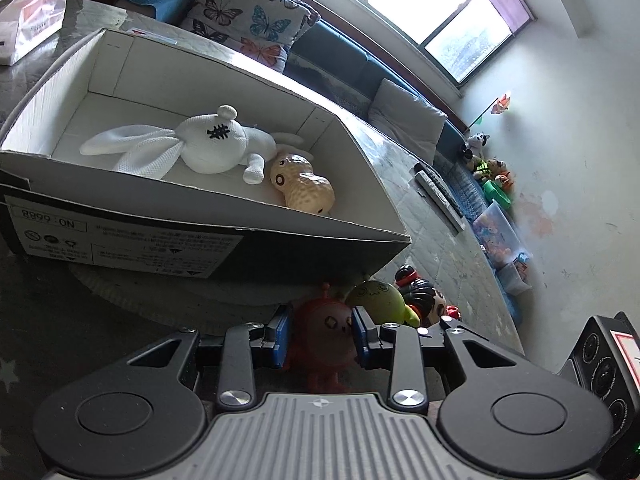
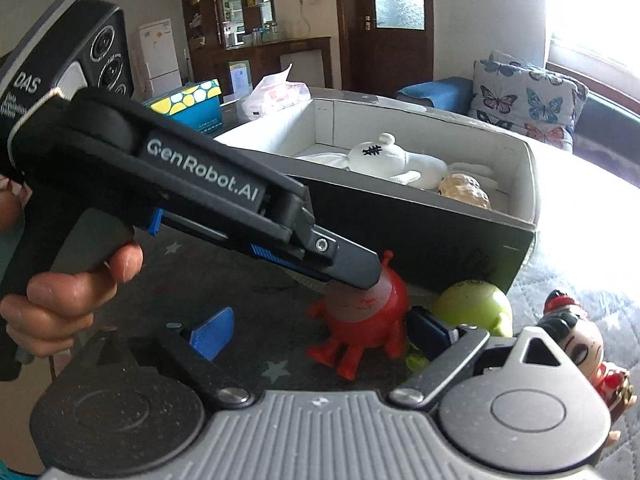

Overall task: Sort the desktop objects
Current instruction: 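Move both grippers to the red round antenna toy and close on it, then lift the red toy with both grippers over the shoebox, then lower the red toy into the shoebox and open the grippers, then withdraw both grippers and move them around the green alien toy, then close both grippers on the green alien toy and lift it, then carry the green alien over the shoebox, lower it in and open grippers, then withdraw both grippers and move them around the girl figure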

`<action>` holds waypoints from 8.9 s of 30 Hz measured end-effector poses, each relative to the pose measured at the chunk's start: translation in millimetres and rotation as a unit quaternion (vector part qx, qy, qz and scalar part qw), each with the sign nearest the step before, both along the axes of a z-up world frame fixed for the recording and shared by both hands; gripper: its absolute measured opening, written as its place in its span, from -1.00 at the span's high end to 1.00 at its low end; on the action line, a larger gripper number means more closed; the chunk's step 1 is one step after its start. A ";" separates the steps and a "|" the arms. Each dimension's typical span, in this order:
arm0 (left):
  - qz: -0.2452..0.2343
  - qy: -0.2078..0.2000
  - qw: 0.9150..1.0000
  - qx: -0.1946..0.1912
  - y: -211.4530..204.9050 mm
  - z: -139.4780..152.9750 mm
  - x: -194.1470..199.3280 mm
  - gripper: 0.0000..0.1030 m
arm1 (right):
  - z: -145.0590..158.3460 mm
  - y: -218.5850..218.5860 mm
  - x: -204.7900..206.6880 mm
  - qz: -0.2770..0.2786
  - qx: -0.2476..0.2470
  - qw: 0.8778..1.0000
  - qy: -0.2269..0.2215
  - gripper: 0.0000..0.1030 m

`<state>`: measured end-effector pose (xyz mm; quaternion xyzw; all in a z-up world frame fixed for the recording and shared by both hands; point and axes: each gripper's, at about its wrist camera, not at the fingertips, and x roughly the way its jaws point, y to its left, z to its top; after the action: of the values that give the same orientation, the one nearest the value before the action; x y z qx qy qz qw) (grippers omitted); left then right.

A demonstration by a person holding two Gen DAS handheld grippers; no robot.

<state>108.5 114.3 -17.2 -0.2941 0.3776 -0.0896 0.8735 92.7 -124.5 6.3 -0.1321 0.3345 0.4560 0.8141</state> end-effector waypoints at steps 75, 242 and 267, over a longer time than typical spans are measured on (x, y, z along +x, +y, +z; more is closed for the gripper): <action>0.052 -0.012 0.999 -0.010 64.5 8.2 95.3 0.39 | 15.5 69.0 109.5 -0.047 -0.029 0.998 0.010 -0.05; 0.095 -0.018 0.995 -0.003 92.2 18.3 33.8 0.40 | 36.4 87.9 84.6 -0.027 -0.002 1.000 0.013 -0.01; 0.019 -0.063 0.997 0.041 -20.1 35.7 -15.1 0.39 | 37.6 -62.7 7.4 -0.129 0.027 0.990 -0.046 -0.72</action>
<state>93.4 94.2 18.4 -0.2591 0.3190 -0.0759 0.9085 100.1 -187.2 43.9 -0.0866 0.2985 0.3490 0.8841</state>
